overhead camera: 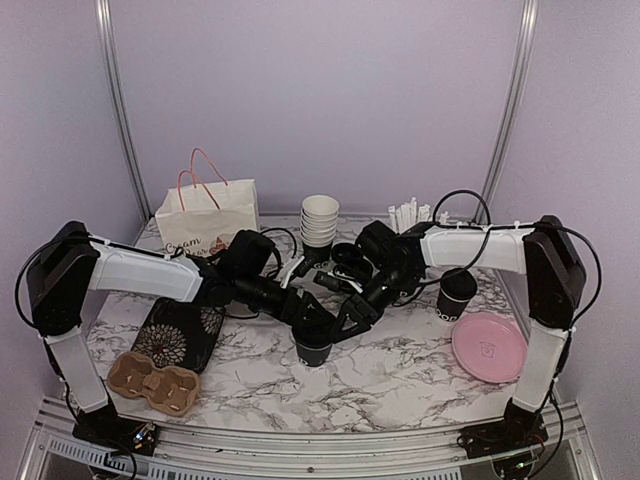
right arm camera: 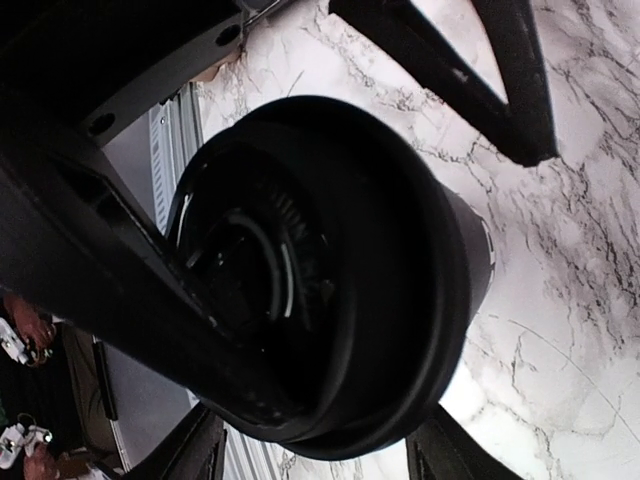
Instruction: Pack the takeout coffee
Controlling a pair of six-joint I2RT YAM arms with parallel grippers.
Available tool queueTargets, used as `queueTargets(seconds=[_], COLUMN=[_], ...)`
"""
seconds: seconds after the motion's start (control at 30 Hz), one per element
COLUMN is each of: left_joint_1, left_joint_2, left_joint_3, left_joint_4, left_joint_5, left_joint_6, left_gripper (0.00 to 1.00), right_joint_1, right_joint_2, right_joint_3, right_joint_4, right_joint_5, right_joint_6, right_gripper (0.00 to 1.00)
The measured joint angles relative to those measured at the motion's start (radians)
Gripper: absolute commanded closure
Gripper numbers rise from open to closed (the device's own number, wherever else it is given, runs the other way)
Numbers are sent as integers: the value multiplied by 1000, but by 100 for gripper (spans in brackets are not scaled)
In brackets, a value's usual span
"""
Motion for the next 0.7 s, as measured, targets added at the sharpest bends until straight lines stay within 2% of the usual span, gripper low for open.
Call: queueTargets(seconds=[0.03,0.3,0.7], left_joint_1=[-2,-11,-14], left_joint_2=[0,-42,-194], left_joint_3=[7,34,79], left_joint_4=[-15,-146,-341], left_joint_5=[-10,-89,-288], left_joint_6=[2,18,45], left_gripper=[2,1,1], right_joint_1=[0,0,-18], right_joint_2=[-4,-69,-100], right_joint_3=[0,19,43], right_joint_4=[-2,-27,-46], right_joint_5=[2,11,28], right_joint_6=[-8,-63,-114], right_gripper=[38,32,38])
